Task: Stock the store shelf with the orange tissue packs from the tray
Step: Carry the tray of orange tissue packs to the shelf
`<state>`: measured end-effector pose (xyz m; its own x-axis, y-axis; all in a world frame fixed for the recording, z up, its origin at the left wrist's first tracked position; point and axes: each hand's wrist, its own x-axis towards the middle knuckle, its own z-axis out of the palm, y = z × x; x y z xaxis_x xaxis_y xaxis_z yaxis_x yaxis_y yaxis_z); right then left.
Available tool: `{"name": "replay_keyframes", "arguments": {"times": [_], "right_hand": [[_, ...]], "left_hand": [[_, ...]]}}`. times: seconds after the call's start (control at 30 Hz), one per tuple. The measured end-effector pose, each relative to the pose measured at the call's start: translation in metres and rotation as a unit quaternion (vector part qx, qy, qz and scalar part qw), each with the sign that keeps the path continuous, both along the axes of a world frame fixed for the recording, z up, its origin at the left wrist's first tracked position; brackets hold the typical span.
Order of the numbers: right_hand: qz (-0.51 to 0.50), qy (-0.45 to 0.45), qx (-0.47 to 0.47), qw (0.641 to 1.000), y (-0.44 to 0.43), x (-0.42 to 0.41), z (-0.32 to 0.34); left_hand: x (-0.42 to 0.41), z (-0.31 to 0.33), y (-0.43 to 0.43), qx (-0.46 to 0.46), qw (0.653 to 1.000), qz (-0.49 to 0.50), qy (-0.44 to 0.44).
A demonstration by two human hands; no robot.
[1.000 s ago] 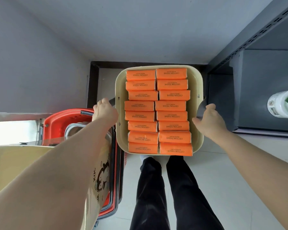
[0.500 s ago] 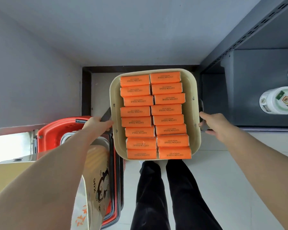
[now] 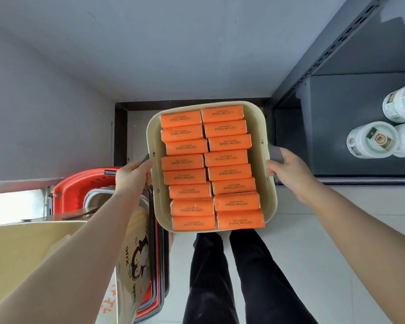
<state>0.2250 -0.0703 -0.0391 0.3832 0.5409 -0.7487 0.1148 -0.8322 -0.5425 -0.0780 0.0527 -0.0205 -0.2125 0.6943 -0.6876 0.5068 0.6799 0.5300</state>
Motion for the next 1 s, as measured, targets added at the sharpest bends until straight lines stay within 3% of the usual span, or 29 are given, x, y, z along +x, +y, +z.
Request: {"name": "replay_keyframes", "arguments": {"times": [0.13, 0.33, 0.73, 1.0], "right_hand": [[0.047, -0.025, 0.000, 0.999, -0.030, 0.006, 0.037], [0.011, -0.034, -0.009, 0.999, -0.090, 0.011, 0.074], [-0.174, -0.086, 0.050, 0.980, -0.257, -0.033, 0.128], [-0.302, -0.120, 0.041, 0.945, -0.388, -0.058, 0.152]], "left_hand": [[0.000, 0.040, -0.024, 0.007, 1.000, -0.009, -0.020], [0.012, 0.087, -0.060, 0.005, 0.996, -0.093, -0.009], [0.055, 0.114, -0.133, 0.020, 0.947, -0.318, -0.032], [0.125, 0.129, -0.211, 0.011, 0.887, -0.458, -0.053]]}}
